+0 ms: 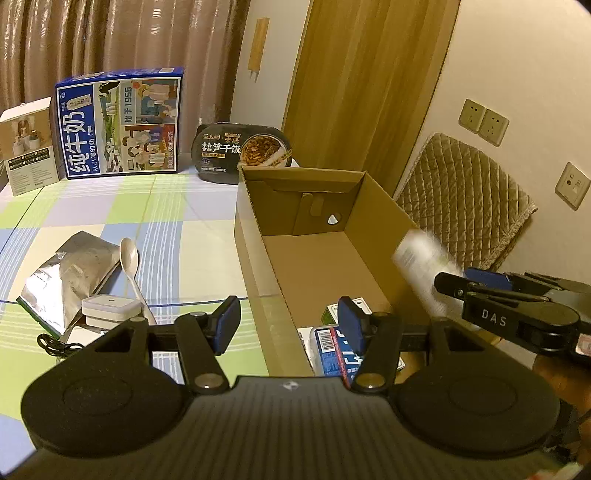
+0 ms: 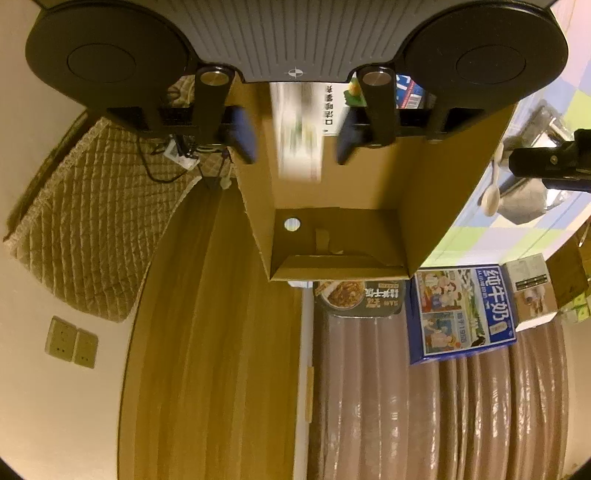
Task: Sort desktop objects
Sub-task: 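Open the left tool over the cardboard box while the right lowers and releases the cream box, then move both tools back toward the items on the table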
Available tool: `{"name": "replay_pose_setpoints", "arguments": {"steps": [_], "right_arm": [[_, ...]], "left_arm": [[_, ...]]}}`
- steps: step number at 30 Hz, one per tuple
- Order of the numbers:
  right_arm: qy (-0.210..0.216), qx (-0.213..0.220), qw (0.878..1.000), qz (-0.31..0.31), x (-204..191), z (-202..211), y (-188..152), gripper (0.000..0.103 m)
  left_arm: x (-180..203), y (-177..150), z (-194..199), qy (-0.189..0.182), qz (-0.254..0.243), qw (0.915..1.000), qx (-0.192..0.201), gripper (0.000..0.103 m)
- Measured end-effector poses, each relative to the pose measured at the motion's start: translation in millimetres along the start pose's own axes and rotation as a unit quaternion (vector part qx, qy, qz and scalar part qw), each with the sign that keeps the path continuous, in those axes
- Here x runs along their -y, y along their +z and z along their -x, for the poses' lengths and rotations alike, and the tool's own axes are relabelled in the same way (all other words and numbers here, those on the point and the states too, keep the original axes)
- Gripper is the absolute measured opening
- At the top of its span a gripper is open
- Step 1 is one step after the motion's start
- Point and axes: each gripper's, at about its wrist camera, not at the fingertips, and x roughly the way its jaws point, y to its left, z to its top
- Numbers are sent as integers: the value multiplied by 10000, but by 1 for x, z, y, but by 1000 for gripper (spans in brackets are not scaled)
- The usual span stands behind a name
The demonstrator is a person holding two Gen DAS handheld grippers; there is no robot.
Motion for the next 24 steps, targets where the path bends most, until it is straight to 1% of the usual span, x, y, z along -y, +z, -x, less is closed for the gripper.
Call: {"name": "replay_pose_setpoints", "arguments": {"steps": [7,14,19,24], "right_arm": [[-45,-111,9999,-24,-1,9,-13,57],[-12,-157,9998,-152,-6,26,-22,59],[85,-157,9994,-290,-15,39,-23,61],[239,-77,9992,-300,-33,56,-22,65]], "left_arm": [[-10,-7,6,29,114,9999,-15,57],[-20,-15,15,97,172,9998,-29,57],[-28,-21,28,170,221,9996,2,60],[-39,-25,45,258,246,9994,33,63]]}}
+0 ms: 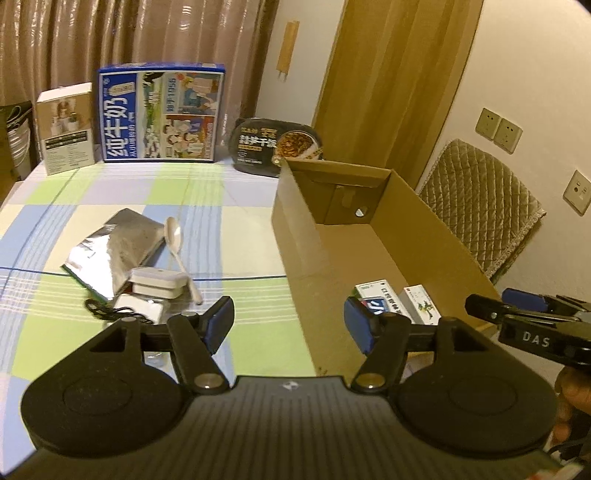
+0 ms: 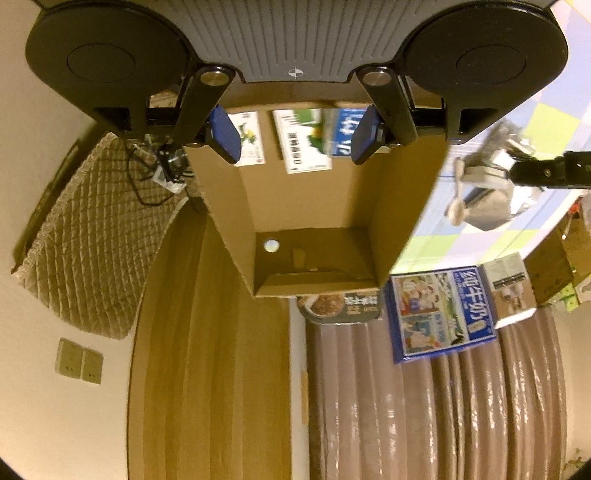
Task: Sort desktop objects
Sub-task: 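Move both tools back toward the items on the table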
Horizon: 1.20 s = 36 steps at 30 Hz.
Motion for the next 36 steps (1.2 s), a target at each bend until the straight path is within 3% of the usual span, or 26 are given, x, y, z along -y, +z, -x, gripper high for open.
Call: {"name": "replay_pose_setpoints", "arguments": {"steps": [11,17,28,36], "right_arm": [[604,131,9980,95,-55,23,-3,85],[944,70,9952,240,-87,26,-8,91],[1445,-102,9869,716,-148,16,-18,93],[1572,-298,9798,1203,-181,-20,-22,93]], "left_arm": [[-61,-29,42,523,215,9984,-74,76],[-98,-45,65,858,386,9955,-67,86],[-147,-61,91,1289,470,9905,-99,92],[-172,-59,90,1262,301,9915,-133,91]]}}
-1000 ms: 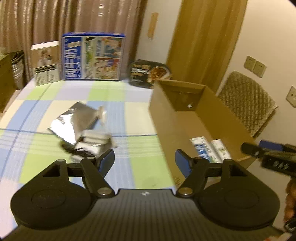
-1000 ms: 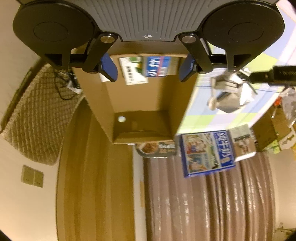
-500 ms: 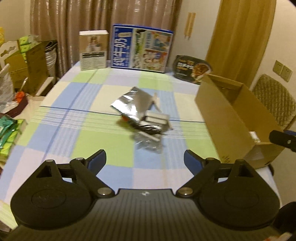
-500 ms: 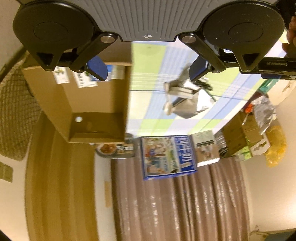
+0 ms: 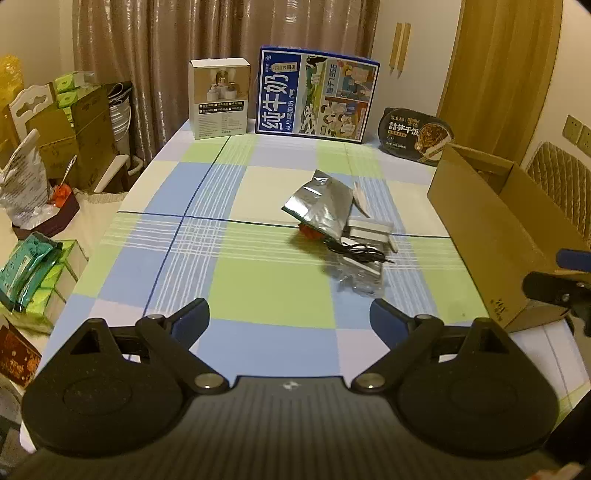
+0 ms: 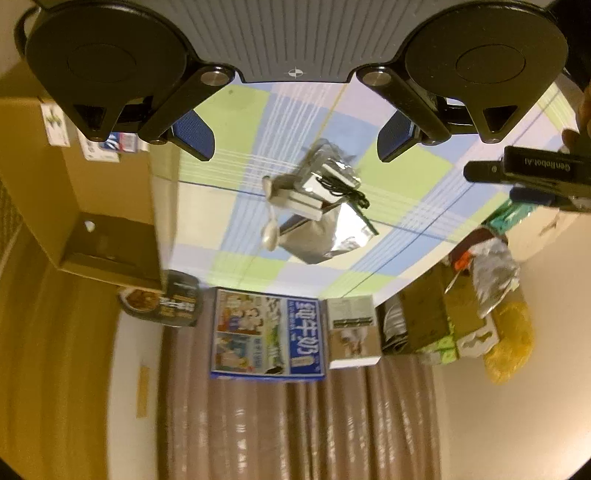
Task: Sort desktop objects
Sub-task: 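Move both tools back toward the items on the table, then grasp the black earphone cable with the right tool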
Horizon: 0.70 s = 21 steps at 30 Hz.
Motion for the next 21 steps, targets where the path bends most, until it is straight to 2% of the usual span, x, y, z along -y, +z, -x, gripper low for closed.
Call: {"name": "replay_pose_setpoints", "arguments": {"steps": [6,8,11,21], "right_arm": [[235,-121,9992,307,-2,-40,4,87],[277,-206,9985,423,0,-56,5,78],[370,-301,9970,602,2,-77,5,70],[728,-451,9853,1479,-2,-143,4,51]], "left_arm": [[-9,7,-26,-116,-215,9997,-91,91],[-11,8,-39,-156,-310,9993,-151,91],[-13,9,-62,-182,-502,9982,-264,91],[-8,19,-125,-573,-919,9924,-591,91]]}}
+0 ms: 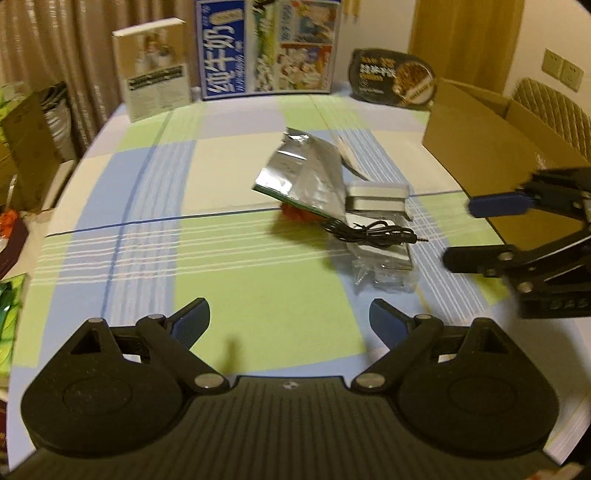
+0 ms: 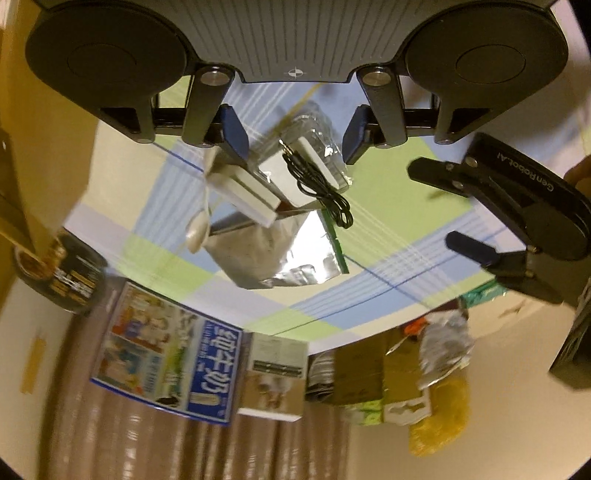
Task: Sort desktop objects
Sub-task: 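Grasp the black earphone cable with the right tool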
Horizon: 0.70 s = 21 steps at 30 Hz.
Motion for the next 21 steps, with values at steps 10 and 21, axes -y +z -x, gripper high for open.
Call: {"name": "replay_pose_setpoints", "arguments": {"steps": [10,21], "right_arm": [[398,2,9987,319,8,-39,7,37],[403,173,9988,-198,15,-20,3,15]], "left_arm": [[1,18,-37,-249,-357,9987,-246,90],[4,16,-48,-488,-347,9978,-280,89]]}}
